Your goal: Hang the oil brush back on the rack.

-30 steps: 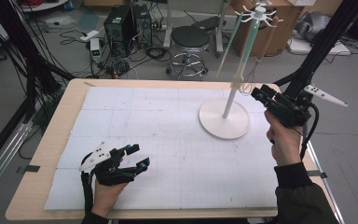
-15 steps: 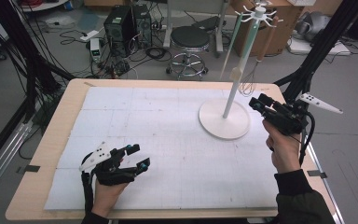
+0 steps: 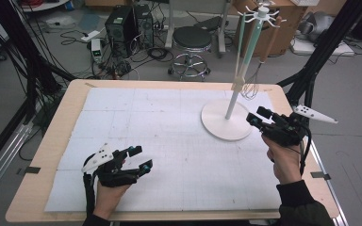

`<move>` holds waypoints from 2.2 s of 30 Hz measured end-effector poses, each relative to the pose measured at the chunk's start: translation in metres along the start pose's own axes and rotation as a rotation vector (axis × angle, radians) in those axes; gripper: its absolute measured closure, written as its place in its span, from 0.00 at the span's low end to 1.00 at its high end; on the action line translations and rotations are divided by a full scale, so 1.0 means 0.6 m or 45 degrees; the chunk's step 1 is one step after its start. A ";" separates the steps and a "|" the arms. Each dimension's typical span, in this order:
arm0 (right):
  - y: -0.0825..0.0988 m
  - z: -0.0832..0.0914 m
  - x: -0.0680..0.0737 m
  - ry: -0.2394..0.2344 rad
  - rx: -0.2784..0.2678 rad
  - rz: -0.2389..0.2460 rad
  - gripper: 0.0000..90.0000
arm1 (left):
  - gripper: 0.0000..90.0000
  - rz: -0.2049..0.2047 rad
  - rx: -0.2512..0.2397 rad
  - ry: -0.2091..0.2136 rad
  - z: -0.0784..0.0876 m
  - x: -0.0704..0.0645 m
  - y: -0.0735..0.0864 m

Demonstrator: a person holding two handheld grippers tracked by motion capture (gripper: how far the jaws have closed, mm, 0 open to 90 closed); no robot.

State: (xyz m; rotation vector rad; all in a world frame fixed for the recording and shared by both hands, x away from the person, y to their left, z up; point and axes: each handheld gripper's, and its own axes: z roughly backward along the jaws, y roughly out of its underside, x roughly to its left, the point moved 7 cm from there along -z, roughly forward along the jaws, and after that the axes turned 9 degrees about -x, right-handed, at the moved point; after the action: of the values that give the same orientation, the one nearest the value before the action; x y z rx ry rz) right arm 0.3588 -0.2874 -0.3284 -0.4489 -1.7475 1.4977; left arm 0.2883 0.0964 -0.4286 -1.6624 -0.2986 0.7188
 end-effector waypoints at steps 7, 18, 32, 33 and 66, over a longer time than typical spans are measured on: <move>0.039 0.011 0.001 0.003 0.066 0.040 0.29 | 0.31 -0.001 0.008 -0.002 -0.002 0.001 0.002; 0.090 0.023 0.007 -0.014 0.127 0.064 0.29 | 0.31 -0.004 0.032 -0.007 -0.009 0.003 0.010; 0.141 0.039 -0.003 -0.021 0.174 0.075 0.26 | 0.31 -0.002 0.039 -0.017 -0.016 0.010 0.014; 0.143 0.039 -0.004 -0.016 0.172 0.082 0.26 | 0.31 -0.002 0.036 -0.023 -0.017 0.011 0.013; 0.186 0.040 0.000 -0.019 0.260 0.094 0.24 | 0.31 -0.059 0.037 -0.029 -0.018 0.020 0.014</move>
State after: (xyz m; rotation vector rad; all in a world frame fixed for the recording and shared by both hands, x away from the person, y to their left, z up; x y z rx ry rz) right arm 0.3173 -0.2759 -0.4340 -0.4007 -1.5838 1.7156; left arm 0.3026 0.0925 -0.4391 -1.6157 -0.3407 0.7045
